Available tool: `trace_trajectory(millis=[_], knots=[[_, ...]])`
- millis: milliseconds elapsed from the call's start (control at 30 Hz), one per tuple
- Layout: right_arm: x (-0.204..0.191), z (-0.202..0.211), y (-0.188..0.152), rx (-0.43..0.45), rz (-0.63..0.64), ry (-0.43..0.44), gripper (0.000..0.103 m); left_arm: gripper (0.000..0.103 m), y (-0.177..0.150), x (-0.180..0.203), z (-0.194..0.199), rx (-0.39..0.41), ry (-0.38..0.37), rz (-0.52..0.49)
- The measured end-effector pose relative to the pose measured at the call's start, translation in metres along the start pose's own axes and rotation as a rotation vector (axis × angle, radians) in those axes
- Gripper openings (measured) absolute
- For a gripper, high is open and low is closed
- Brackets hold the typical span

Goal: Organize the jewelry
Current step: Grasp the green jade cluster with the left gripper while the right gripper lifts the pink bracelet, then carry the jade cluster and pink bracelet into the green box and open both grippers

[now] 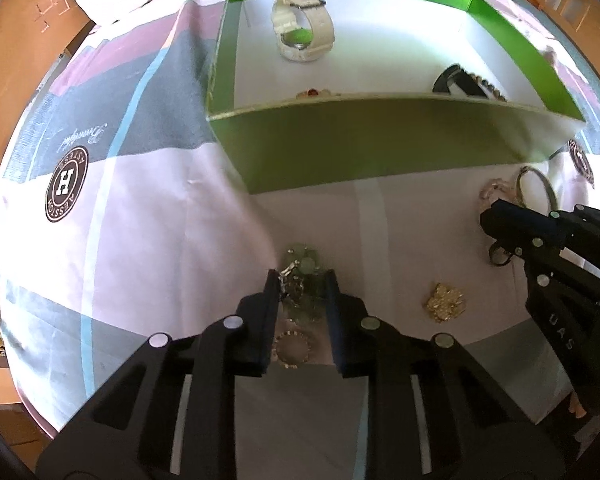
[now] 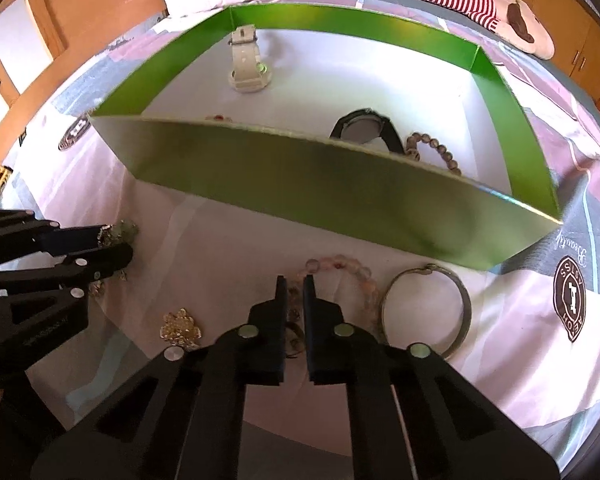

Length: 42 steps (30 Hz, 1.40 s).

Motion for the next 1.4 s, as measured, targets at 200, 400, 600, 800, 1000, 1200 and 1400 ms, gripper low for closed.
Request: trace_trajectory(millis=[200, 400, 600, 800, 1000, 1200, 1400], knots=[[0.007, 0.038, 0.019, 0.112, -0.055, 0.043, 0.007, 0.019, 0.011, -0.005, 0.036, 0.109, -0.066, 0.039], [0.02, 0.073, 0.032, 0.212, -0.124, 0.088, 0.008, 0.019, 0.019, -0.011, 0.065, 0.186, -0.123, 0.075], [0.03, 0.075, 0.029, 0.21, -0.151, 0.077, 0.008, 0.019, 0.021, -0.019, 0.065, 0.18, -0.119, 0.103], [0.027, 0.073, 0.025, 0.199, -0.142, 0.074, 0.007, 0.019, 0.019, -0.015, 0.066, 0.184, -0.112, 0.094], [0.023, 0.07, 0.023, 0.195, -0.121, 0.07, 0.007, 0.02, 0.019, -0.01, 0.063, 0.19, -0.067, 0.068], [0.022, 0.068, 0.022, 0.195, -0.116, 0.07, 0.007, 0.02, 0.021, -0.009, 0.06, 0.189, -0.037, 0.061], [0.019, 0.068, 0.024, 0.218, -0.114, 0.081, 0.007, 0.02, 0.028, -0.017, 0.068, 0.215, -0.038, 0.098]])
Point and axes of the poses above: each gripper's, at about its wrist camera, not at the fingertips, and z roughly against the way its jaws point, x to its right, y to its top, the point moved 7 cm from there along -z, roughly the way its jaws point, and after that the axes turned 2 degrees about x, right-handed, at the moved point
